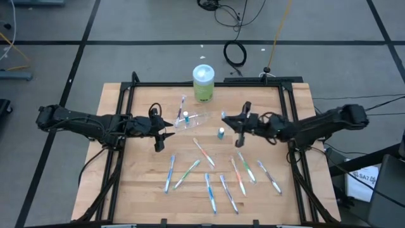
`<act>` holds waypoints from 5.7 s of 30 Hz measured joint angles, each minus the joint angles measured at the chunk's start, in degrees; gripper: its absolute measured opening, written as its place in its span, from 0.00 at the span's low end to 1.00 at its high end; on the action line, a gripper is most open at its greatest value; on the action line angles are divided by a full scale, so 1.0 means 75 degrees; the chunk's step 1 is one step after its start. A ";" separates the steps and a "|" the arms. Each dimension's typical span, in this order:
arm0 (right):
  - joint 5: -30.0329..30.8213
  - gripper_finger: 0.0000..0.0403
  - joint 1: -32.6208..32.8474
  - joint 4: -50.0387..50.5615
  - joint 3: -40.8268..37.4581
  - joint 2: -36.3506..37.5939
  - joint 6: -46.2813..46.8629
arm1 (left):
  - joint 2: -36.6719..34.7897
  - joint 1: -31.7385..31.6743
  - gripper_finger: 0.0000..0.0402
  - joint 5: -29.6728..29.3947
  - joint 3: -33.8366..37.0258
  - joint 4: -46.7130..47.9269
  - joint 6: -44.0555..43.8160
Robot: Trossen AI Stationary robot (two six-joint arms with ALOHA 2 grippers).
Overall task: Pick & Place toothbrushing station
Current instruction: Put the top blue toothbrush into the transparent organizer, then put the top left blue toothbrush into the transparent organizer
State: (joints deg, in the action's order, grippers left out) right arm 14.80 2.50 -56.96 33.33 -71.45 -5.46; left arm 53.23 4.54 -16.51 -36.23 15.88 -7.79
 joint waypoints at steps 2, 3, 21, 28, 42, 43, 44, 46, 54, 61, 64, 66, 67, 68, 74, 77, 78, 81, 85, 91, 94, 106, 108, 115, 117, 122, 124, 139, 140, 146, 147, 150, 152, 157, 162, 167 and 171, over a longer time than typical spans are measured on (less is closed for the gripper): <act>-0.0001 0.03 -0.0217 -0.0865 -0.0001 -0.0654 -0.0120 | 0.0000 0.0000 0.46 -0.0006 0.0000 0.0000 0.0009; -0.0004 0.03 -0.0320 -0.1352 -0.0001 -0.0971 -0.0205 | 0.0001 0.0000 0.46 -0.0006 0.0000 0.0000 0.0009; -0.1793 0.03 -0.1895 -0.4098 0.1925 -0.4663 0.0043 | 0.0001 0.0000 0.46 -0.0007 0.0000 -0.0265 0.0024; -0.1791 0.03 -0.2063 -0.3970 0.2343 -0.5278 0.0233 | 0.0003 0.0001 0.46 -0.0006 0.0000 -0.0378 0.0458; -0.1095 0.04 -0.2188 -0.2432 0.2636 -0.5721 0.0667 | 0.0003 0.0000 0.46 0.0003 0.0000 -0.0379 0.0376; -0.0921 0.04 -0.2187 -0.2195 0.2636 -0.5719 0.0734 | 0.0003 0.0000 0.46 0.0003 0.0000 -0.0379 0.0360; -0.0758 0.04 -0.2184 -0.1977 0.2636 -0.5719 0.0831 | 0.0003 0.0000 0.46 0.0004 0.0000 -0.0379 0.0327; -0.0572 0.05 -0.2185 -0.1573 0.2633 -0.5719 0.0978 | 0.0003 0.0000 0.46 0.0006 0.0000 -0.0376 0.0240; -0.0541 0.10 -0.2261 -0.1303 0.2633 -0.5719 0.1135 | 0.0003 0.0000 0.46 0.0012 0.0000 -0.0370 0.0171; -0.0546 0.24 -0.2279 -0.1105 0.2628 -0.5719 0.1341 | 0.0003 0.0000 0.46 0.0012 0.0000 -0.0370 0.0198; -0.0546 0.31 -0.2290 -0.1102 0.2624 -0.5719 0.1412 | 0.0003 0.0000 0.46 0.0012 0.0001 -0.0370 0.0167; -0.0548 0.35 -0.2290 -0.1109 0.2624 -0.5719 0.1412 | 0.0003 0.0000 0.46 0.0012 0.0000 -0.0373 0.0143; -0.0570 0.38 -0.2290 -0.1099 0.2624 -0.5700 0.1412 | 0.0003 0.0000 0.46 0.0012 0.0000 -0.0375 0.0144; -0.0581 0.40 -0.2290 -0.1030 0.2621 -0.5644 0.1412 | 0.0003 0.0000 0.46 0.0012 0.0000 -0.0376 0.0160; -0.0596 0.48 -0.2062 -0.0488 0.2618 -0.4940 0.0776 | 0.0003 0.0003 0.46 0.0012 0.0000 -0.0387 0.0173; -0.0607 0.49 -0.1830 0.0193 0.2618 -0.4374 0.0543 | 0.0003 0.0003 0.46 0.0012 0.0000 -0.0386 -0.0107; -0.0607 0.49 -0.1742 0.0520 0.2618 -0.4147 0.0495 | 0.0003 0.0003 0.46 0.0012 0.0000 -0.0386 -0.0263; -0.0603 0.49 -0.1442 0.1487 0.2620 -0.3601 0.0392 | 0.0003 0.0003 0.46 0.0057 0.0000 -0.0362 -0.0874; -0.0613 0.49 -0.1038 0.2829 0.2621 -0.2924 0.0424 | 0.0003 0.0000 0.46 0.0606 0.0000 -0.0179 -0.1764; -0.0607 0.49 -0.0568 0.4126 0.2621 -0.2347 0.0431 | 0.0063 0.0080 0.46 0.1838 0.0000 0.0356 -0.3255; -0.0610 0.49 -0.0401 0.4385 0.2619 -0.2303 0.0430 | 0.0296 0.0302 0.46 0.1871 0.0000 0.0460 -0.3764; -0.0584 0.49 -0.0331 0.4202 0.2621 -0.2286 0.0361 | 0.2463 0.1214 0.46 0.1860 0.0003 0.0506 -0.5572; -0.0584 0.49 -0.0331 0.4210 0.2621 -0.2292 0.0350 | 0.2844 0.1238 0.46 0.1860 0.0003 0.0507 -0.5923; -0.0581 0.49 -0.0336 0.4204 0.2621 -0.2289 0.0348 | 0.3719 0.1370 0.46 0.1855 0.0003 0.0340 -0.6535; -0.0581 0.49 -0.0337 0.4204 0.2621 -0.2289 0.0348 | 0.3926 0.1386 0.46 0.1843 0.0003 0.0141 -0.6583; -0.0581 0.49 -0.0337 0.4204 0.2621 -0.2289 0.0348 | 0.4409 0.1401 0.46 0.1898 -0.0017 -0.0286 -0.6588; -0.0581 0.49 -0.0337 0.4204 0.2621 -0.2289 0.0348 | 0.4555 0.1399 0.46 0.1935 -0.0026 -0.0383 -0.6597; -0.0578 0.49 -0.0340 0.4204 0.2621 -0.2289 0.0348 | 0.4631 0.1399 0.15 0.1745 -0.0012 -0.0346 -0.6530; -0.0578 0.49 -0.0340 0.4201 0.2621 -0.2289 0.0350 | 0.4628 0.1402 0.13 0.1740 -0.0012 -0.0356 -0.6531; -0.0552 0.49 -0.0354 0.4201 0.2621 -0.2289 0.0570 | 0.4159 0.1402 0.07 0.1500 0.0026 -0.0332 -0.6461; -0.0549 0.49 -0.0360 0.4201 0.2621 -0.2289 0.0575 | 0.3949 0.1399 0.07 0.1388 0.0037 -0.0242 -0.6378; -0.0549 0.49 -0.0398 0.4201 0.2621 -0.2289 0.0578 | 0.3107 0.1359 0.08 0.0959 0.0017 -0.0363 -0.6102; -0.0549 0.49 -0.0430 0.4202 0.2621 -0.2289 0.0578 | 0.2511 0.1291 0.06 0.0447 0.0017 -0.0387 -0.5775; -0.0546 0.49 -0.0460 0.4187 0.2621 -0.2289 0.0557 | 0.1133 0.1123 0.01 -0.1593 0.0017 -0.1252 -0.4313; -0.0559 0.49 -0.0480 0.3959 0.2621 -0.2292 0.0159 | 0.0243 0.0860 0.01 -0.2950 0.0009 -0.2792 -0.1923; -0.0571 0.49 -0.0480 0.3772 0.2624 -0.2290 0.0016 | 0.0087 0.0297 0.01 -0.3230 0.0006 -0.4278 0.0092; -0.0572 0.49 -0.0480 0.3795 0.2624 -0.2292 0.0004 | 0.0297 -0.0355 0.01 -0.3212 0.0003 -0.4418 0.0358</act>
State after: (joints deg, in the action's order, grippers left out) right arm 10.50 -1.10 -28.49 53.01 -88.64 -5.43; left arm 55.46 1.87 -40.60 -36.21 -17.25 -5.10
